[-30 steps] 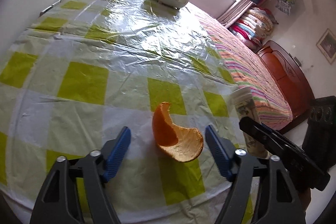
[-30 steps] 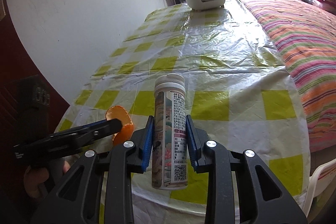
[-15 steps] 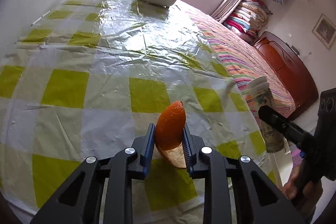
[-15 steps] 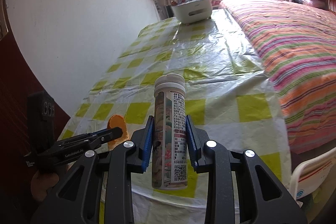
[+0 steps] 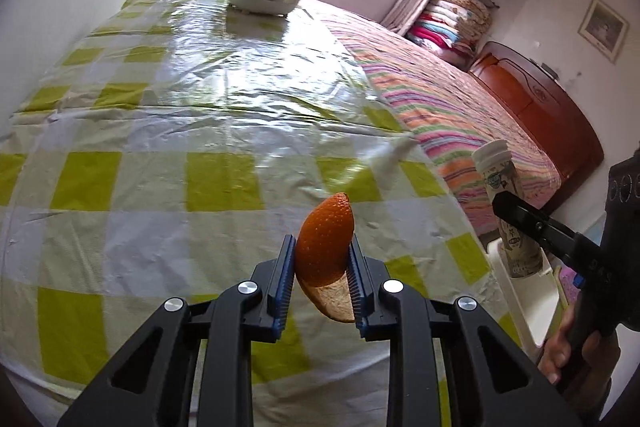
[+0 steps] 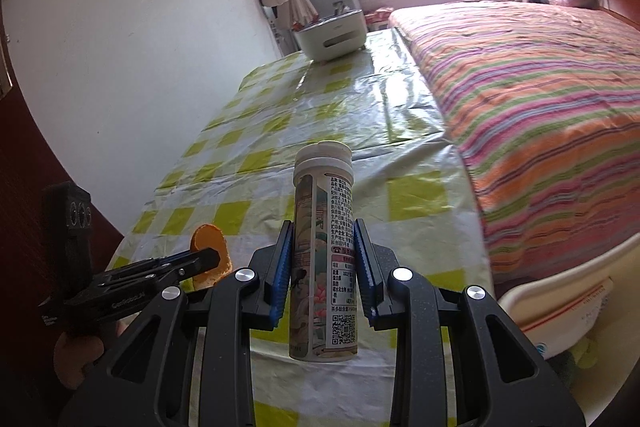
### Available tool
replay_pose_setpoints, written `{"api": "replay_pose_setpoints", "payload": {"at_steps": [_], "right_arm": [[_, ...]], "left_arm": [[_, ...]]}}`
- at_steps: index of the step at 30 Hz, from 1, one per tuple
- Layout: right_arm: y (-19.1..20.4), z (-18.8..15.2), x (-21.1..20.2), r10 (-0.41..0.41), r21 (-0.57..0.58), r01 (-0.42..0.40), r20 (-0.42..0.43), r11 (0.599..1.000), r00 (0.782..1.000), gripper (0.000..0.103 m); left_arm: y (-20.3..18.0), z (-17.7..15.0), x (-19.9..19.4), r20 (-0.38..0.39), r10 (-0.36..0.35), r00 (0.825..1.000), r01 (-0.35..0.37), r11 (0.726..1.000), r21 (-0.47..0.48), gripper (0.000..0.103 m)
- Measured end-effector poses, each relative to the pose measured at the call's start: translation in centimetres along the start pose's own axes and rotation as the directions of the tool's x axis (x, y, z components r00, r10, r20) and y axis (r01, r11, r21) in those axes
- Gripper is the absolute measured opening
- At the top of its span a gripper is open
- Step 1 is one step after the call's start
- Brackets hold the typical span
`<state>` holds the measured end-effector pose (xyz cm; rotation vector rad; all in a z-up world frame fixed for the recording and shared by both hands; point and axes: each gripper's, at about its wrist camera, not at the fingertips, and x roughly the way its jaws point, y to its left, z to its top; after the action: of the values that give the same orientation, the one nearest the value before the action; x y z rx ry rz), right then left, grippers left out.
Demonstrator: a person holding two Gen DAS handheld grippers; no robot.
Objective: Collect trash
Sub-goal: 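Drop the pill tube into the bin with the right gripper while the left drops the orange peel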
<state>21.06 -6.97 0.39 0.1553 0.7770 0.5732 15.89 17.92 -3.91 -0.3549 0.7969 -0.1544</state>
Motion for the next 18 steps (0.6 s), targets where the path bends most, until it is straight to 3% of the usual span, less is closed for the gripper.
{"api": "replay_pose_setpoints", "payload": {"at_steps": [18], "right_arm": [[-7.5, -2.0, -5.2, -0.115, 0.121, 0.107, 0.059, 0.987, 0.992, 0.028]], "left_arm": [[-8.6, -1.3, 1.5, -0.04, -0.056, 0.998, 0.061, 0.989, 0.137, 0.024]]}}
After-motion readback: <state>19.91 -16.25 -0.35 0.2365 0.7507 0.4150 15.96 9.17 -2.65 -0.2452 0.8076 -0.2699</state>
